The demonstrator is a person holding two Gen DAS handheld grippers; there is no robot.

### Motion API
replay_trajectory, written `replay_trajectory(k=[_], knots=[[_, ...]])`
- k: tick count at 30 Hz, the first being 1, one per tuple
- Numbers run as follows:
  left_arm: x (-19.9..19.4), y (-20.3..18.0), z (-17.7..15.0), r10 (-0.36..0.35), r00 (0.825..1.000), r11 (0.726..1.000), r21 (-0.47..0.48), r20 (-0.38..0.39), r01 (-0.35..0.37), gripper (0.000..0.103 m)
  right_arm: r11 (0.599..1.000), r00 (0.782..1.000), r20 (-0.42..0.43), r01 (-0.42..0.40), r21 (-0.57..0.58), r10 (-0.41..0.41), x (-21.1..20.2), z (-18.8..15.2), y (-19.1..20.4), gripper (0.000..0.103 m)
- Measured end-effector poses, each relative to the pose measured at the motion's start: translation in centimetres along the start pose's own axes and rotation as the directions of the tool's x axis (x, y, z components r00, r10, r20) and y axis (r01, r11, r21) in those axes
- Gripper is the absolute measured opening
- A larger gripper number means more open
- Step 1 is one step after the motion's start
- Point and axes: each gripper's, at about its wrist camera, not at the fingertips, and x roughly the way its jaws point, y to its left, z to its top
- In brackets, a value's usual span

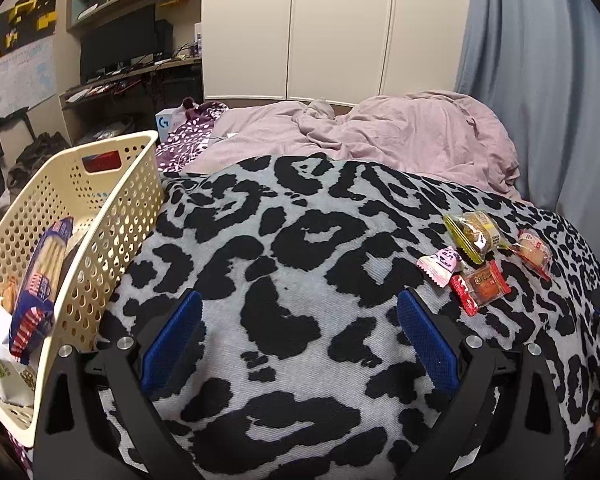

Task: Organize snacks
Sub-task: 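Move both grippers back to the remaining snacks on the bed, then close the right gripper on the wrapped round bun and lift it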

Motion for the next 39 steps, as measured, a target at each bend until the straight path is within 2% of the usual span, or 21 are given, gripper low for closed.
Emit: replay_trajectory(k=[7,11,15,19,25,30,34,39], knots=[[-0.3,0.9,-0.8,-0.011,1.0,1.0,-0.017,-0.008,0.011,0.099,1.0,0.999,-0.031,0.013,-0.014,-0.014,-0.1,-1.5,-0.1,0.061],[-0.7,1.0,-1.0,0.003,1.0,1.0,-0.005,0.003,-0.003,0.099,1.0,1.0,-0.004,0.015,-0.013,-0.016,-0.7,-0.5,0.2,0.061],[-0.8,0.6,-0.8,0.019,1.0,1.0,0.013,0.008,-0.019,0.099,0.998,1.0,0.007,-0.001,-0.069,0.001,-0.6,1.2,2.3,0.061],[-1.2,-0.6,-0.3,0.018,0.999,0.998,0.063,0.028,-0.019,0.099,0.99,0.999,-0.034,0.001,-0.144,-0.006,1.7,2.4,5.0,0.061],[-1.6,-1.9,1.3,-0.017,0.998,0.995,0.103,0.058,0.011,0.099,0.984,0.992,-0.127,-0.045,-0.171,0.024,5.4,3.5,7.5,0.061],[-1.6,-3.2,2.9,-0.04,0.996,0.99,0.139,0.074,0.03,0.099,0.971,0.988,-0.151,-0.009,-0.238,-0.028,7.8,4.7,9.0,0.061],[-1.2,-4.4,3.8,-0.043,0.996,0.985,0.173,0.078,0.029,0.099,0.963,0.984,-0.163,0.021,-0.269,-0.067,9.5,5.1,9.2,0.072],[-0.4,-5.6,4.6,-0.063,0.996,0.978,0.202,0.058,0.05,0.099,0.948,0.985,-0.153,0.029,-0.317,-0.082,9.7,4.7,9.7,0.073]])
